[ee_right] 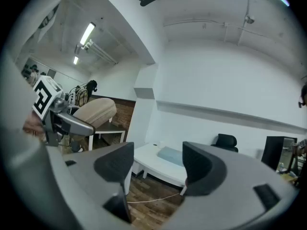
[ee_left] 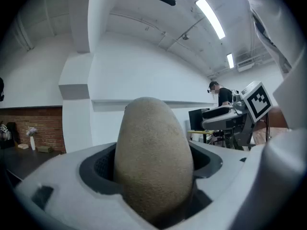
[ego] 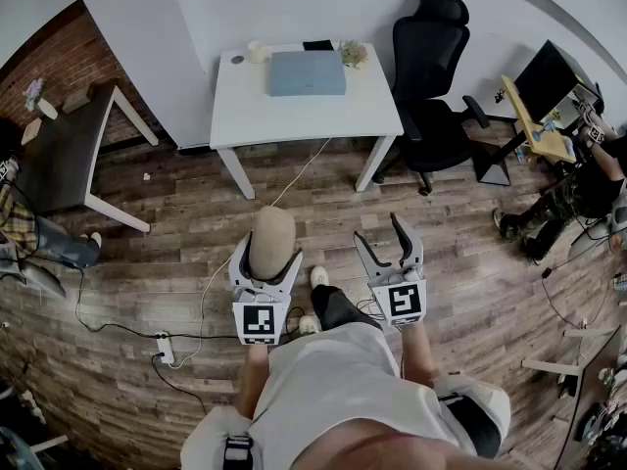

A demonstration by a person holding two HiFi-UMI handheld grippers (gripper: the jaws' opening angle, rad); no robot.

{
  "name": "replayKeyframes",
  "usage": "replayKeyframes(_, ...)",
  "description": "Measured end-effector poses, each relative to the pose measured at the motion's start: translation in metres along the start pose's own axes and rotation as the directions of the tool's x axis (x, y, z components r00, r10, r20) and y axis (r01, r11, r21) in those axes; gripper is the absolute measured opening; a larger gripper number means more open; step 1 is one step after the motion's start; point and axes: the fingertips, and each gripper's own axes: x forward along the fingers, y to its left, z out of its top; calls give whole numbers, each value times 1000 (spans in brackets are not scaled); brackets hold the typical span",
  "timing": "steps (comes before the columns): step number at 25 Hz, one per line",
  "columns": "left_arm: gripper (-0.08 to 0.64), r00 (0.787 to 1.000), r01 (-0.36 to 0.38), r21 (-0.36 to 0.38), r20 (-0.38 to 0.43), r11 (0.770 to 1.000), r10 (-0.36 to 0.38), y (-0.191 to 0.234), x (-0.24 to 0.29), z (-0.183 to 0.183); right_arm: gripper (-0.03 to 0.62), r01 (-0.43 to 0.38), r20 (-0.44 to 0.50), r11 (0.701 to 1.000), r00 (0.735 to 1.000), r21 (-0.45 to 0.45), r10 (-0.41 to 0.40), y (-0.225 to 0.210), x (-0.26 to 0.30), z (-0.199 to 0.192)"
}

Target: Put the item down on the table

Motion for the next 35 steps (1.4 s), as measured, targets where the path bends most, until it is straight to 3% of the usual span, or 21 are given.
replayKeyframes(4, 405, 1000, -20, -31, -6, 999, 20, -4, -2, 6, 305, -7, 29, 1000, 1000, 17, 7, -3, -2, 8)
replayKeyframes(8, 405, 1000, -22, 3, 15, 1000, 22, -5, 19, 12, 313, -19, 77, 997, 997, 71, 13, -17, 11, 10)
replayKeyframes(20, 405, 997, -77, 13, 17, 997, 77, 14, 96, 25, 319, -77, 107, 992, 992, 102, 66, -65, 73, 3)
replayKeyframes(35, 405, 990, -133, 2, -35, 991, 133, -2, 143, 30, 319, -134, 117, 983, 986, 124, 120, -106, 104, -14)
